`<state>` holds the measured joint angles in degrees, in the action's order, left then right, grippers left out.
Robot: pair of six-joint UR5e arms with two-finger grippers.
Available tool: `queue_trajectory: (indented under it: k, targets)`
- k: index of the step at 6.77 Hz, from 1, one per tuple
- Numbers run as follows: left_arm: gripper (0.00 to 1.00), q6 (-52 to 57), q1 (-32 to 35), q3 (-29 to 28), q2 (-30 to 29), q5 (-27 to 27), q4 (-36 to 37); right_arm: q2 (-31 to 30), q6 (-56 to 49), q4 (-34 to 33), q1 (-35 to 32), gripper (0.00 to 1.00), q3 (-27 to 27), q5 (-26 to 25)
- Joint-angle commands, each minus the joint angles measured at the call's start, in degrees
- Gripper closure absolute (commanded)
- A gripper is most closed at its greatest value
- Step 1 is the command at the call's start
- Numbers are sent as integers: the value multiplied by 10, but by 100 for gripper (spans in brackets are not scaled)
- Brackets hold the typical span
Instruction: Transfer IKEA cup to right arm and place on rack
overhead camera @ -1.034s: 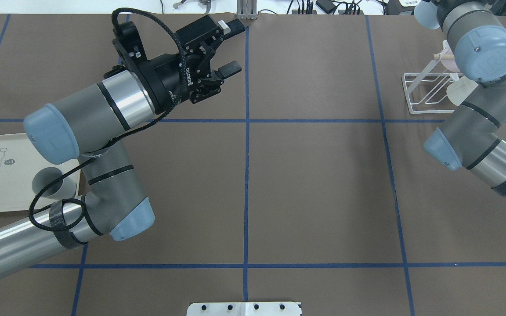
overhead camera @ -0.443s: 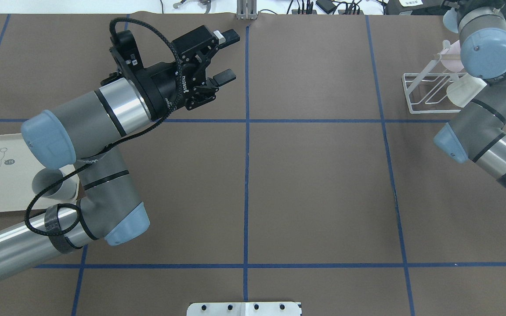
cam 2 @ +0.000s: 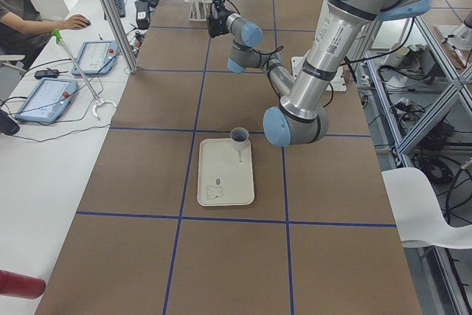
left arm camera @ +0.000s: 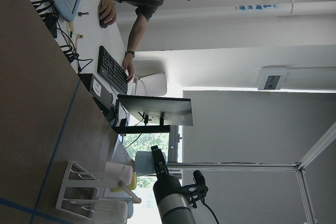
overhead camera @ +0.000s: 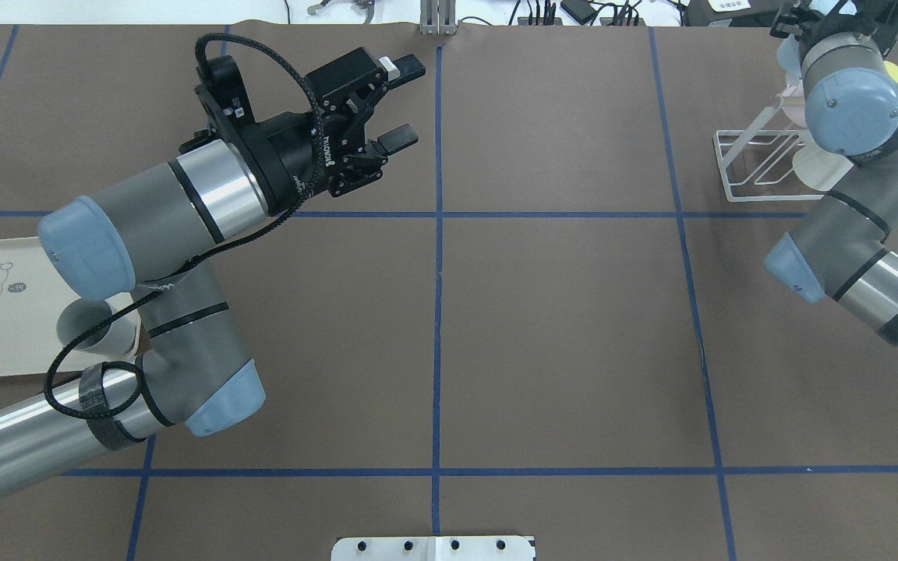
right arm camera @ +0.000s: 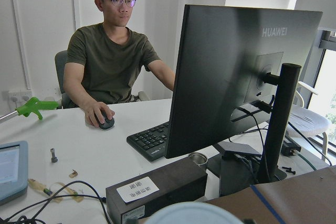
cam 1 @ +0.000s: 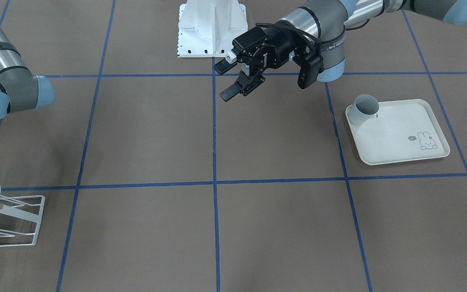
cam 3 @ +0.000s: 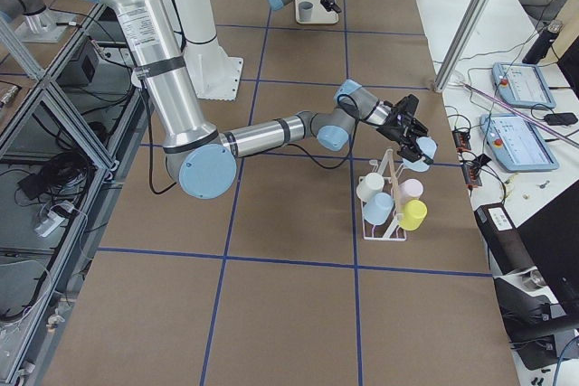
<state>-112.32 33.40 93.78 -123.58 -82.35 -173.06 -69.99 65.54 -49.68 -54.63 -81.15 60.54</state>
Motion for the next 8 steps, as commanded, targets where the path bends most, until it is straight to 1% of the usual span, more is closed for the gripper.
queue_trajectory:
  k: [1, 2, 6, 7, 8]
  targets:
    - [0, 0, 0, 2, 0, -1, 0, -13, -1, 1, 8, 100, 4, 19]
    - [0, 0, 0, 1, 0, -1, 0, -19, -1, -2, 8, 100, -3, 34]
    - [0, 0, -1, 2, -3, -1, 0, -27, -1, 0, 14, 99, -3, 37]
    - [0, 0, 0, 2, -3, -1, 0, -18, -1, -2, 14, 24, -4, 37]
    - [0, 0, -1, 2, -5, -1, 0, -16, -3, -3, 15, 0, -5, 37]
